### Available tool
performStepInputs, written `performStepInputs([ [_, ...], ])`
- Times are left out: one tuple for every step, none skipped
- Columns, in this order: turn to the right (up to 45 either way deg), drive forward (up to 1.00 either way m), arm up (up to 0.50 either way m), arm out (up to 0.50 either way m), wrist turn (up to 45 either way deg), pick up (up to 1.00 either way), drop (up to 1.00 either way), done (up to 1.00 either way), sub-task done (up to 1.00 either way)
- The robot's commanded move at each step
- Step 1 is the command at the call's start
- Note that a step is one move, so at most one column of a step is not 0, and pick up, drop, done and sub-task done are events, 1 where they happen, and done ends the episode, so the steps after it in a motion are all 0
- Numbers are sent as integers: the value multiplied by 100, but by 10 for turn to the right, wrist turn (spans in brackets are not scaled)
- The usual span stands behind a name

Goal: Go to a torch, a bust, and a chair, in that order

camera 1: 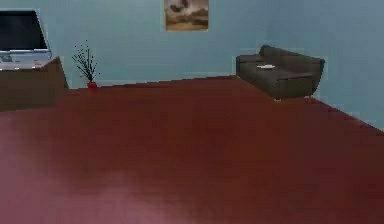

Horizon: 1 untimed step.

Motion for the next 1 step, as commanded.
performStepInputs([
  [-450,0,0,0,0,0,0,0,0],
])
